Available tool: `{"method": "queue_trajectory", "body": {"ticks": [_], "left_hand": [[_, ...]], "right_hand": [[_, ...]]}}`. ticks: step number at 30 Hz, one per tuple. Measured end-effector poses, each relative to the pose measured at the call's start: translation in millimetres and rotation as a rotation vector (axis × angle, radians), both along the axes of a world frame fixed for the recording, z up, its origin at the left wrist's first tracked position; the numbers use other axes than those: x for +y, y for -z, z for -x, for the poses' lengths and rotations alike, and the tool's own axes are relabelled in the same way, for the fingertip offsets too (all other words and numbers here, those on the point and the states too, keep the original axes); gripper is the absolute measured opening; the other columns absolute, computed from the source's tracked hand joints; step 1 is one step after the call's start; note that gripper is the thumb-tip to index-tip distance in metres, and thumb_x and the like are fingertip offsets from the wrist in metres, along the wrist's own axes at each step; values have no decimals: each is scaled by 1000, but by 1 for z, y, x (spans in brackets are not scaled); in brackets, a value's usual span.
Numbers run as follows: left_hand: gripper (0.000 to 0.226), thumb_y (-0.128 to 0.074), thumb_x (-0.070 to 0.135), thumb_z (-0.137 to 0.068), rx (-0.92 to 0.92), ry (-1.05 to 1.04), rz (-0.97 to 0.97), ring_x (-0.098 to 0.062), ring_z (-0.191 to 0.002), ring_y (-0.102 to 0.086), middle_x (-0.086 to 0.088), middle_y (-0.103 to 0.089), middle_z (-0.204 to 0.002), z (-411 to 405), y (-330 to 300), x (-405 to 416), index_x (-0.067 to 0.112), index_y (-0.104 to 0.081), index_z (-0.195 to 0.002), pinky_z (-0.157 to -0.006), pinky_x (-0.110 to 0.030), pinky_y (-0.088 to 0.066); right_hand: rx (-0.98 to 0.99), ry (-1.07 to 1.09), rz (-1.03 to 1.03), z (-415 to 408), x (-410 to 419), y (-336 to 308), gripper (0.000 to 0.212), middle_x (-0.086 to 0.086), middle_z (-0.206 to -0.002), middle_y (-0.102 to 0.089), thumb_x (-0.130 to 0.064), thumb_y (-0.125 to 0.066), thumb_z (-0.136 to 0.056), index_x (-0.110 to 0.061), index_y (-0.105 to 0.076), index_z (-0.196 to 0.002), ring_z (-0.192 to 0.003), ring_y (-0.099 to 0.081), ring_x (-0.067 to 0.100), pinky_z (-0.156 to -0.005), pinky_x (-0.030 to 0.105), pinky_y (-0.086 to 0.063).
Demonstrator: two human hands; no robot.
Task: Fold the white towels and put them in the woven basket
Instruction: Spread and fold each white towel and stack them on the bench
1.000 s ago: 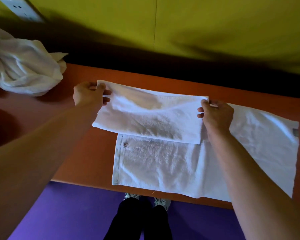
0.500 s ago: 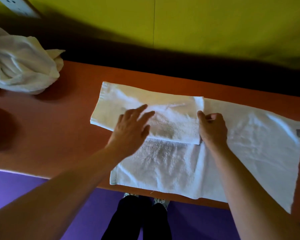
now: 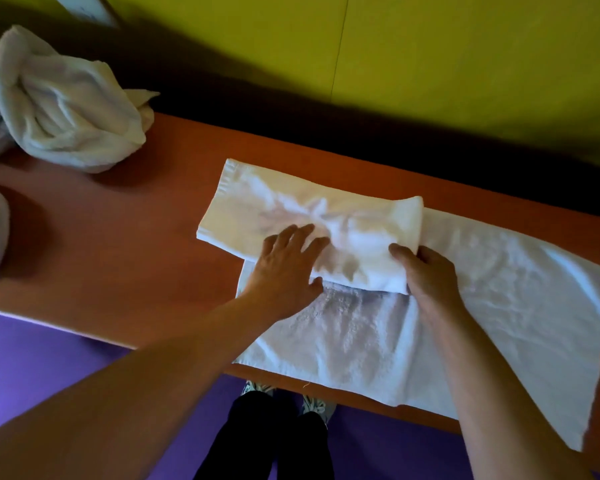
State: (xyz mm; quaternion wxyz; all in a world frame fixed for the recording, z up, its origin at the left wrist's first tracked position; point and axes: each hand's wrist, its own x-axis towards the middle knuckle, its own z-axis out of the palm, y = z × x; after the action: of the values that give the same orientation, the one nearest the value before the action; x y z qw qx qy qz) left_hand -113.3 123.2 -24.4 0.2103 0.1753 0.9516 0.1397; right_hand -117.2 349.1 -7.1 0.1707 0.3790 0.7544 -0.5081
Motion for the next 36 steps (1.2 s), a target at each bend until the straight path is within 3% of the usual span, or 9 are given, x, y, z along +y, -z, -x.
{"method": "queue_trajectory", "body": {"ticks": [3, 6, 8, 13, 19, 25, 29, 33, 36], "left_hand": [[89, -68, 53, -84, -27, -33, -209, -26, -140, -35, -1, -35, -157, -18, -17, 18, 28, -24, -158, -113, -43, -34], [93, -74, 50, -81, 15, -228, -329, -23, -117, -56, 2, -54, -135, -38, -29, 43, 25, -25, -156, -98, -39, -48], [69, -70, 41, -89, 76, -451, -444, -20, -101, -64, 3, -63, -119, -42, -34, 48, 28, -36, -147, -86, -36, -53], [4, -54, 30, -100, -56, -910, -724, -18, -69, -60, 3, -60, -86, -30, -44, 29, 28, -53, -102, -58, -31, -44], [31, -59, 12, -91, -126, -1148, -787, -14, -65, -71, 0, -67, -87, -2, -41, -38, 33, -56, -114, -62, -42, -63], [61, -60, 6, -83, 40, -1060, -702, -21, -65, -70, -5, -67, -88, 10, -31, -104, 49, -52, -126, -64, -42, -62], [47, -66, 15, -84, -117, -1081, -493, -23, -79, -65, 2, -64, -95, 9, -9, -132, 33, -50, -125, -62, -29, -48], [48, -73, 26, -81, -211, -1017, -398, -22, -104, -61, 7, -65, -109, 6, 14, -146, 28, -56, -126, -86, -35, -51], [52, -72, 35, -79, -207, -988, -352, -25, -111, -56, 1, -61, -113, 18, 17, -150, 29, -57, -129, -96, -45, -51]], "right_hand": [[89, -5, 27, 2, -24, -19, 26, 2, -111, -70, -30, -73, -91, -18, -66, -113, -99, -67, 23, -77, 32, -59], [153, -127, 23, 1, -50, -36, 33, -1, -108, -73, -37, -72, -91, -17, -69, -117, -97, -70, 19, -78, 28, -58], [160, -176, 30, 2, -63, -44, 33, -3, -108, -74, -45, -66, -94, -21, -69, -117, -97, -70, 14, -85, 31, -59], [208, -236, 35, 26, -75, -39, 41, -3, -119, -69, -51, -47, -102, -25, -59, -130, -104, -68, 14, -74, 19, -54], [150, -489, -174, 54, -113, 0, 65, 8, -150, -47, -46, -62, -96, -31, -33, -152, -127, -55, 32, -98, 44, -53], [388, -534, -311, 45, -146, 12, 65, 7, -140, -51, -46, -67, -90, -30, -40, -147, -117, -56, 27, -86, 41, -59], [341, -600, -378, 40, -156, 18, 66, 7, -142, -46, -37, -67, -91, -29, -40, -150, -122, -49, 27, -87, 39, -53], [306, -518, -328, 37, -156, 22, 65, 7, -142, -47, -38, -65, -92, -30, -36, -150, -118, -56, 27, -85, 41, -57], [194, -372, -237, 32, -155, 21, 60, 5, -128, -55, -39, -63, -96, -24, -35, -146, -100, -64, 23, -70, 25, -53]]}}
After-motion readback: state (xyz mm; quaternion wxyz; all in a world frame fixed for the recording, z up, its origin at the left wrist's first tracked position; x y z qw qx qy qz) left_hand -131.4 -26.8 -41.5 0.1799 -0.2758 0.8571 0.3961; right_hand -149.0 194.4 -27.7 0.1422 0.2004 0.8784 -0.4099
